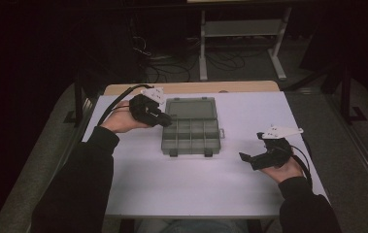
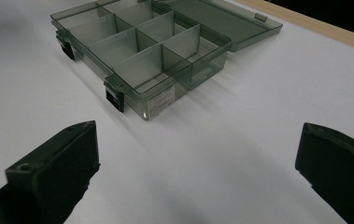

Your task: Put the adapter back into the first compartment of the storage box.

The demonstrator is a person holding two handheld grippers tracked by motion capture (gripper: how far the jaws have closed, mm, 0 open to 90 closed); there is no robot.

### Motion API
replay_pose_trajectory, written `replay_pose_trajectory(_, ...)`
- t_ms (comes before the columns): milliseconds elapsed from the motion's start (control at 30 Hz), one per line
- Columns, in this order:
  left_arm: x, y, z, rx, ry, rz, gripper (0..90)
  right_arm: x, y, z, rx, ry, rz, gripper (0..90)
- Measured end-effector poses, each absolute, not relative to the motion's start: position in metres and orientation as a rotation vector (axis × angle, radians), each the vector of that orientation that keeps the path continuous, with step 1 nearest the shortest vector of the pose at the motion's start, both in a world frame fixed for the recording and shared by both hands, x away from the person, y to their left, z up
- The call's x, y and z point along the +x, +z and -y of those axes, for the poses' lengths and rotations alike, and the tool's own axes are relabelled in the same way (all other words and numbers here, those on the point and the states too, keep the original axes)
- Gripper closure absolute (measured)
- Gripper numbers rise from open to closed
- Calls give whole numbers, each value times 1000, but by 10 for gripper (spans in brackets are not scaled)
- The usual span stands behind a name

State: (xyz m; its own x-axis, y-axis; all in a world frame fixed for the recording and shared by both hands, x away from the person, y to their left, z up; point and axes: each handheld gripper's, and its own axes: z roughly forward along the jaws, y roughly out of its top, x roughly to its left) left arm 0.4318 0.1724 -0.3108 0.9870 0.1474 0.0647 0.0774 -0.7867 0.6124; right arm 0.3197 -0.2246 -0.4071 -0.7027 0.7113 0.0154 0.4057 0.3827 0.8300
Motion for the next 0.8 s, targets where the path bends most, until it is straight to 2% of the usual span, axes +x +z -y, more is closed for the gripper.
replay_pose_trajectory(800,471,-354,-194,2443,145,-261,759,319,-409,225,994,1230,-2309,0)
